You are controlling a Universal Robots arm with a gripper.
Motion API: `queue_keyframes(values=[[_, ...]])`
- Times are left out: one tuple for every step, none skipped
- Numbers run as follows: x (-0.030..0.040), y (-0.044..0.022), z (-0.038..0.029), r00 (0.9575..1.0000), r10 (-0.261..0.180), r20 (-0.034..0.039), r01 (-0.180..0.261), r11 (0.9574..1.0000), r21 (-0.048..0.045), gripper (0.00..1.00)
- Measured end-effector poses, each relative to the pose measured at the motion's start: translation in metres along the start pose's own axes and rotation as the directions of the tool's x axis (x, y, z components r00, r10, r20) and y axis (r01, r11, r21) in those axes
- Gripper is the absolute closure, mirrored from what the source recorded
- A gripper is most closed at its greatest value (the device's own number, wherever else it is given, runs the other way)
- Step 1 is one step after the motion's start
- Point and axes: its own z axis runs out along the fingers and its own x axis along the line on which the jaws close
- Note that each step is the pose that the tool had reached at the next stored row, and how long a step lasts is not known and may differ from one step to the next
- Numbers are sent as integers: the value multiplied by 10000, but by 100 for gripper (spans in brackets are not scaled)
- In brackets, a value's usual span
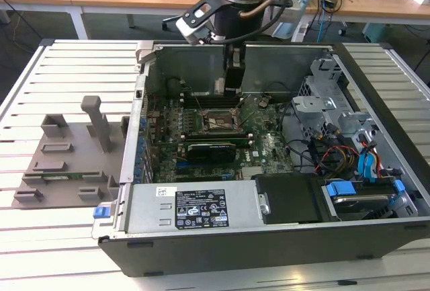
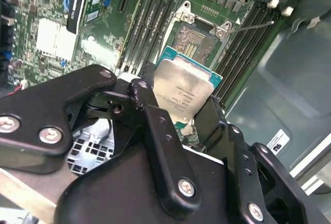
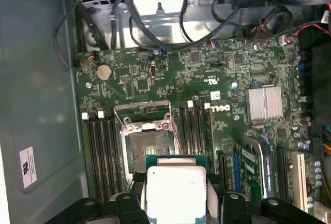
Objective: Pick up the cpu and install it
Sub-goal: 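Place the cpu into insertion slot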
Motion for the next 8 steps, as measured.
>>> queue_keyframes(values=[[0, 0, 0, 9999, -150, 3, 150, 9999, -2, 45], [0, 0, 0, 9996, -297, 5, 297, 9996, -5, 45], [0, 0, 0, 9991, -431, 7, 431, 9991, -6, 45], [0, 0, 0, 9981, -616, 10, 616, 9981, -9, 45], [0, 0, 0, 9976, -695, 12, 695, 9976, -10, 45], [0, 0, 0, 9968, -805, 13, 805, 9968, -11, 45], [0, 0, 0, 9959, -905, 15, 905, 9959, -12, 45], [0, 0, 0, 9951, -986, 16, 986, 9951, -14, 45]])
